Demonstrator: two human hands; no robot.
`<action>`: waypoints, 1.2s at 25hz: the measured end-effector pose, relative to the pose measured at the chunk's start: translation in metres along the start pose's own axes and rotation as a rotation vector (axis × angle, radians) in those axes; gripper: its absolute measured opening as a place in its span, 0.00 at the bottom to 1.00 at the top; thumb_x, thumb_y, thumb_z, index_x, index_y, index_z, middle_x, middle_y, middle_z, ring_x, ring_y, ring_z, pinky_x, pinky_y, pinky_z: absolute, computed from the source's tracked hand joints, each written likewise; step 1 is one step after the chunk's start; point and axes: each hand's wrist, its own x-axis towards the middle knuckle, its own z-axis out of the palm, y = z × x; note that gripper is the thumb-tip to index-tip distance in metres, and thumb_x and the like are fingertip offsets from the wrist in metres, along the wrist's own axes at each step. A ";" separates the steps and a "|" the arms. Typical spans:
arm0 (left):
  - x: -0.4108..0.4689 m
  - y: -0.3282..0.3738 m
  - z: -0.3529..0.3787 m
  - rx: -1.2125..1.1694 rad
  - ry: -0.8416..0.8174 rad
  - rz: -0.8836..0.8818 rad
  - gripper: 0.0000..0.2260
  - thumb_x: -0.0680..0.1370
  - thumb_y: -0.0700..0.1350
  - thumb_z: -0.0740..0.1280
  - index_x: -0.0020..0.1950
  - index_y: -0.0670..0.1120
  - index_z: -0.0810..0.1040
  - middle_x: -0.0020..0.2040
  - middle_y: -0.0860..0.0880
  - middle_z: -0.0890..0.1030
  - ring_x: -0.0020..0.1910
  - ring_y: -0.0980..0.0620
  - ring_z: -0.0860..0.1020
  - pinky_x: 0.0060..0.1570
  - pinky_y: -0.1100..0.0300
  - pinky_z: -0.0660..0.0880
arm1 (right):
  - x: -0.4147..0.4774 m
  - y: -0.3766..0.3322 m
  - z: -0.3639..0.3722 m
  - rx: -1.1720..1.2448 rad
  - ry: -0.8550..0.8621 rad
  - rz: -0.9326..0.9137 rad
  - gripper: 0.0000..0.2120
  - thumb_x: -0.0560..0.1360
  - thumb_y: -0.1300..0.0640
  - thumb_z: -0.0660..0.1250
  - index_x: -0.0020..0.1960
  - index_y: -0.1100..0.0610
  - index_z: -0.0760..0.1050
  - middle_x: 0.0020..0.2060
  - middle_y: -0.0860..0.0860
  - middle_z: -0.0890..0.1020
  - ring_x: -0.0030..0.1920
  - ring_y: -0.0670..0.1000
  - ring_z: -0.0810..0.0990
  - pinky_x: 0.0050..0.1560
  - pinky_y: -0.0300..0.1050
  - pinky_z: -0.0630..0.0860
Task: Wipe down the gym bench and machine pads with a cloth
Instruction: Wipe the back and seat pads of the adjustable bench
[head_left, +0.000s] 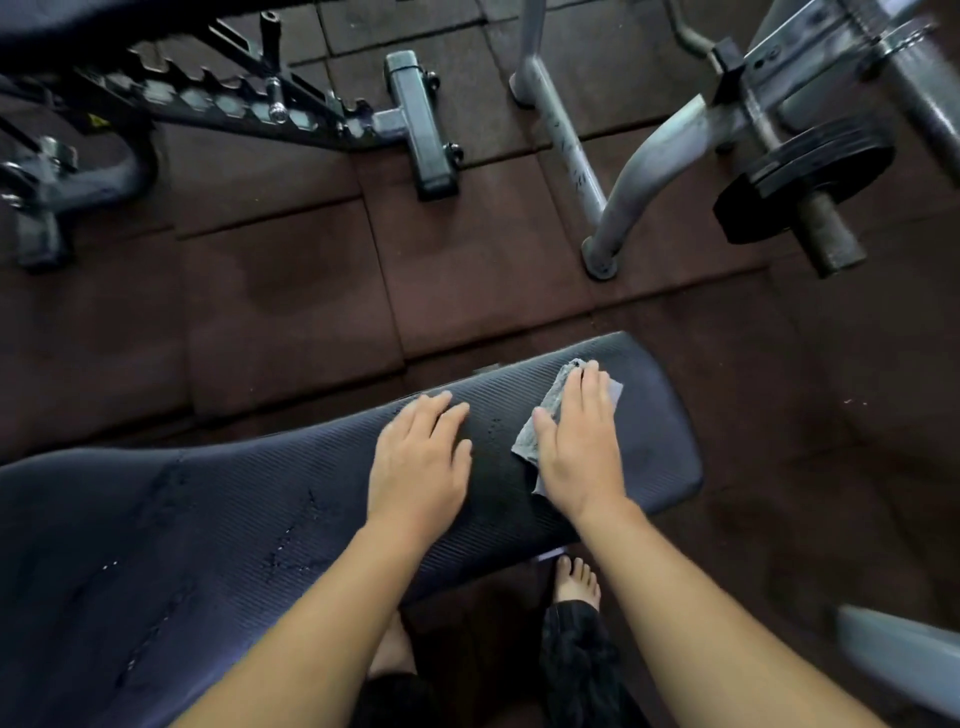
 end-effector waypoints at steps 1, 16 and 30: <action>0.003 -0.015 0.004 0.077 -0.031 0.033 0.23 0.81 0.55 0.60 0.75 0.49 0.74 0.77 0.49 0.72 0.76 0.45 0.68 0.73 0.44 0.68 | 0.006 -0.004 0.011 -0.039 0.029 0.025 0.36 0.84 0.44 0.51 0.83 0.64 0.48 0.83 0.60 0.49 0.83 0.58 0.43 0.82 0.57 0.45; -0.003 -0.041 0.029 0.249 -0.118 0.006 0.29 0.84 0.60 0.49 0.85 0.53 0.54 0.85 0.50 0.53 0.84 0.48 0.52 0.81 0.43 0.49 | 0.070 0.051 -0.029 -0.325 0.152 0.116 0.42 0.79 0.37 0.47 0.82 0.65 0.52 0.82 0.63 0.56 0.82 0.61 0.52 0.81 0.60 0.51; -0.003 -0.042 0.029 0.261 -0.092 0.013 0.29 0.84 0.60 0.49 0.84 0.52 0.57 0.85 0.50 0.55 0.83 0.47 0.54 0.81 0.43 0.49 | 0.025 -0.025 0.022 -0.401 0.026 -0.174 0.38 0.81 0.41 0.50 0.82 0.64 0.51 0.82 0.62 0.56 0.82 0.61 0.53 0.81 0.61 0.51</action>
